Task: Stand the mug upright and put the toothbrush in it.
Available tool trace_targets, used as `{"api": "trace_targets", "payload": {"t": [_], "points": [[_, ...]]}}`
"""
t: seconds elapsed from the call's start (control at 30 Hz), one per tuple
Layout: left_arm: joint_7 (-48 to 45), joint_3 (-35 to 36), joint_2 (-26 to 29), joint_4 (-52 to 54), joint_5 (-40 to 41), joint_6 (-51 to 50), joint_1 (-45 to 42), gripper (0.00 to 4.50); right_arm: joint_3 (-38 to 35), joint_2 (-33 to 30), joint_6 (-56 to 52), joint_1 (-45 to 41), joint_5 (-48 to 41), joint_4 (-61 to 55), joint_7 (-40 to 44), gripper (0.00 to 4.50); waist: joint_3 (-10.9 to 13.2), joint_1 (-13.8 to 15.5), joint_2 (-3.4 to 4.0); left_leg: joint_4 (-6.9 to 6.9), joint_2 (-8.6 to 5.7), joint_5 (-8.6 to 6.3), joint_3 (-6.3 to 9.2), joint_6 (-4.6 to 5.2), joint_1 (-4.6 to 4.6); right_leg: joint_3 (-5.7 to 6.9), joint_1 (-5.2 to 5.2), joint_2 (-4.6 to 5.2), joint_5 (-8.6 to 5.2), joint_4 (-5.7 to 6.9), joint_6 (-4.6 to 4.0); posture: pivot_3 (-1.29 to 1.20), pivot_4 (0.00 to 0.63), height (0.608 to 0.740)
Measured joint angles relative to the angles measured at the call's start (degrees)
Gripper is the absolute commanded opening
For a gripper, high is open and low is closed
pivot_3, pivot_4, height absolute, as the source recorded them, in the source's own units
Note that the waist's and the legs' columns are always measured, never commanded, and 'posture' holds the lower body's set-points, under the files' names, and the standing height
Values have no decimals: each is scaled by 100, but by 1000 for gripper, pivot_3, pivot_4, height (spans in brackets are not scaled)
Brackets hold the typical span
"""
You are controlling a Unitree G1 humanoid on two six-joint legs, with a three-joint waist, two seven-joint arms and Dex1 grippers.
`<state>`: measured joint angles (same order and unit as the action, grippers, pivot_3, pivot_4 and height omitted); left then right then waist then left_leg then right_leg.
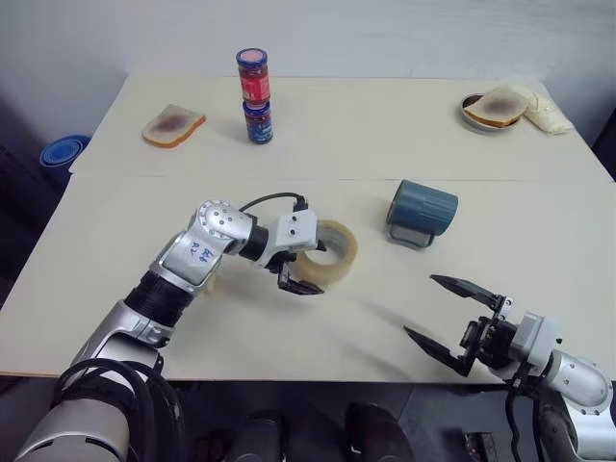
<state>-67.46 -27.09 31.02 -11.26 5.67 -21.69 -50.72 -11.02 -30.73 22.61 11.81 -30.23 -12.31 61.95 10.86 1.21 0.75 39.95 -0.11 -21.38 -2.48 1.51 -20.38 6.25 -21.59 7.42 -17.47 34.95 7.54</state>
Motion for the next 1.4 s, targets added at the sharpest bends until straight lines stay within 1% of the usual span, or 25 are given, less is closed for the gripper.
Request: {"api": "trace_targets", "payload": {"t": [0.1, 0.13, 0.17, 0.27, 0.3, 0.33, 0.43, 0.5, 0.53, 0.57, 0.63, 0.73, 0.87, 0.93, 1.0, 1.07, 1.2, 1.27, 1.33, 1.4], "points": [[-118, -100, -109, -130, -189, -31, -145, 2666, 0, 44, 16, -12, 39, -64, -99, 4500, 0, 20, 0, 4, -1, 0, 1, 1, 0, -3, 2, 5, 0, 1, 1, 0, 150, 740], [-122, -106, -153, -180, -237, -17, -147, 2408, 0, 48, 30, -16, 65, -69, -121, 4500, 0, 20, 0, 4, 0, 0, 3, 1, 0, -3, 2, 6, 0, 2, 1, 0, 150, 740], [-122, -106, -191, -236, -279, 8, -147, 2026, 1, 54, 49, -17, 84, -69, -137, 4500, 0, 21, 0, 4, 1, 0, 3, 1, 0, -3, 2, 6, 0, 2, 1, 0, 150, 740], [-139, -23, -231, -236, -287, 104, -45, 1148, 16, 77, 110, -72, 129, -47, -140, 4500, 0, 19, -1, 4, 4, 0, 4, 1, 0, -3, 2, 8, 0, 3, 1, 0, 150, 740], [-155, 148, -194, -165, -215, 188, 117, 901, 34, 80, 119, -163, 134, 13, -133, 4500, 1, 0, -1, 5, 16, 0, 5, 1, 0, -4, 2, 9, 0, 3, 1, 0, 150, 740], [-167, 278, -142, -80, -141, 290, 248, 845, 50, 80, 121, -218, 133, 91, -123, 4500, 1, -15, -1, 4, 21, 1, 5, 1, 1, -4, 1, 7, 0, 5, 0, 0, 150, 740], [24, 846, -100, 11, 87, 731, 674, 812, 160, 84, 119, -445, 128, 316, -42, 4500, 3, -12, 1, 8, 27, 1, 9, 1, 0, -1, 1, 8, 0, 6, 0, 0, 150, 740], [412, 1475, -110, 183, 319, 909, 978, 812, 226, 100, 113, -618, 114, 440, 44, 4500, 6, -3, -3, 12, 26, 1, 15, 1, -3, 1, 1, 11, 0, 7, 0, 0, 150, 740], [728, 1944, -53, 378, 441, 936, 1158, 812, 292, 116, 105, -772, 88, 526, 112, 4500, 7, -8, -5, 12, 26, 1, 18, 1, -4, 2, 0, 13, 0, 7, 0, 0, 150, 740], [902, 2211, 23, 487, 510, 917, 1230, 812, 331, 126, 102, -838, 58, 565, 145, 4500, 9, -14, -8, 12, 27, 1, 18, 1, -4, 2, 1, 14, 0, 6, 0, 0, 150, 740], [1369, 2987, 507, 958, 557, 747, 1603, 812, 454, 137, 51, -982, -30, 631, 302, 4500, 9, -73, -8, 0, 29, 0, 22, 1, -1, 5, 0, 12, 0, 5, 0, 0, 150, 740], [1947, 4091, 1117, 1512, 572, -61, 2388, 812, 537, 141, -56, -1122, -190, 765, 537, 4500, 9, -127, -5, -6, 24, 0, 27, 0, 1, 8, 1, 17, 0, 4, 0, 0, 150, 740], [2615, 5242, 1489, 1983, 505, -1619, 3921, 812, 836, 352, -343, -1602, -551, 775, 900, 4500, 10, -171, -8, -4, 28, -1, 28, 0, 2, 3, 1, 18, 0, 6, 0, 0, 150, 740], [2800, 5562, 1512, 2008, 483, -2190, 4428, 812, 1052, 405, -499, -1733, -628, 719, 1081, 4500, 13, -114, -14, 0, 30, -2, 42, -2, -2, 4, 3, 20, -1, 7, -1, 0, 150, 740], [2887, 5754, 1544, 2193, 541, -2587, 4589, 812, 1276, 655, -584, -1915, -650, 533, 1090, 4500, 11, -14, -22, 10, 25, -3, 55, -4, -5, -6, 10, 29, -1, 7, -3, 0, 150, 740], [2993, 5809, 1544, 2240, 564, -2670, 4693, 812, 1395, 842, -629, -2089, -638, 424, 1059, 4500, 11, 26, -22, 9, 8, -3, 58, -3, -4, -16, 10, 47, -1, 11, -4, 0, 150, 740], [3187, 5811, 1487, 2214, 612, -2736, 4689, 1939, 1389, 820, -600, -2158, -485, 563, 1077, 4500, 9, 3, -21, -3, -2, -3, 60, -3, -4, -13, 5, 54, -1, 12, -4, 0, 150, 740], [3196, 5815, 1476, 2204, 734, -2671, 4660, 2549, 1225, 681, -539, -2105, -403, 784, 1086, 4500, 10, -7, -21, -7, -1, -3, 54, -3, -4, -8, 1, 50, -1, 11, -4, 0, 150, 740], [3083, 5937, 1475, 2205, 934, -2458, 4588, 3052, 996, 531, -498, -2012, -363, 898, 1073, 4500, 10, -5, -21, -7, 1, -3, 53, -3, -5, -3, 1, 48, -1, 9, -4, 0, 150, 740], [2811, 6228, 1502, 2265, 1261, -2217, 4442, 3052, 744, 316, -436, -1896, -356, 1053, 1105, 4500, 9, -4, -23, -5, 2, -3, 50, -3, -5, 5, 3, 47, -1, 7, -4, 0, 150, 740]]}}
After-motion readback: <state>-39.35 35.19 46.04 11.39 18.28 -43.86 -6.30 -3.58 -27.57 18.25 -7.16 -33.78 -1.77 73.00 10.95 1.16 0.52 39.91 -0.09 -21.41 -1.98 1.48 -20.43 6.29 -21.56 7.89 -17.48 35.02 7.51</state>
